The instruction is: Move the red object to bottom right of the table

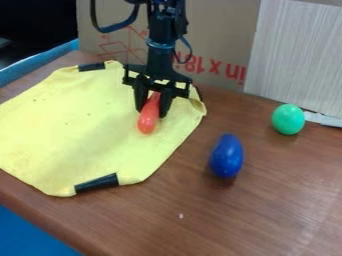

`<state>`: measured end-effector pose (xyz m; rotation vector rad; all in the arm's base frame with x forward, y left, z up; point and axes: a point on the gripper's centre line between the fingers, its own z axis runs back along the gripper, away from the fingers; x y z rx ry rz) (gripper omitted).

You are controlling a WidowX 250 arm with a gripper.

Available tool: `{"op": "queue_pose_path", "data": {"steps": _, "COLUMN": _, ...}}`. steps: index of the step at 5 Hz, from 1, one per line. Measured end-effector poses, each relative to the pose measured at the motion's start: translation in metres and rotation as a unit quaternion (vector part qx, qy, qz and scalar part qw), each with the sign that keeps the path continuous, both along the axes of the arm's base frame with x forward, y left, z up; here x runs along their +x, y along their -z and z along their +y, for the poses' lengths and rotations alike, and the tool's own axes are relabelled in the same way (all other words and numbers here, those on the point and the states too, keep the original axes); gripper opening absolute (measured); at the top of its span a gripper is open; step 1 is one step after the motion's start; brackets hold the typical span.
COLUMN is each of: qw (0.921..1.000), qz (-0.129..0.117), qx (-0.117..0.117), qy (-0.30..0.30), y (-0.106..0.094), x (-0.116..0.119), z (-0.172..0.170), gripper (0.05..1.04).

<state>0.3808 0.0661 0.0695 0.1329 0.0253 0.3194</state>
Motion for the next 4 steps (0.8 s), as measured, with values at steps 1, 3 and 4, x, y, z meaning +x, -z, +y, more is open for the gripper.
{"op": "queue_pose_path", "data": {"steps": 1, "qw": 0.9998, "qz": 0.002, "qx": 0.011, "qy": 0.013, "y": -0.013, "x": -0.003, "z": -0.009, "gripper": 0.497}}
{"op": "queue_pose_path", "data": {"steps": 3, "qw": 0.9966, "qz": -0.031, "qx": 0.020, "qy": 0.074, "y": -0.055, "x": -0.047, "z": -0.046, "gripper": 0.497}}
{"op": "queue_pose_path", "data": {"steps": 4, "qw": 0.9923, "qz": -0.039, "qx": 0.014, "qy": 0.117, "y": -0.066, "x": -0.081, "z": -0.070, "gripper": 0.497}}
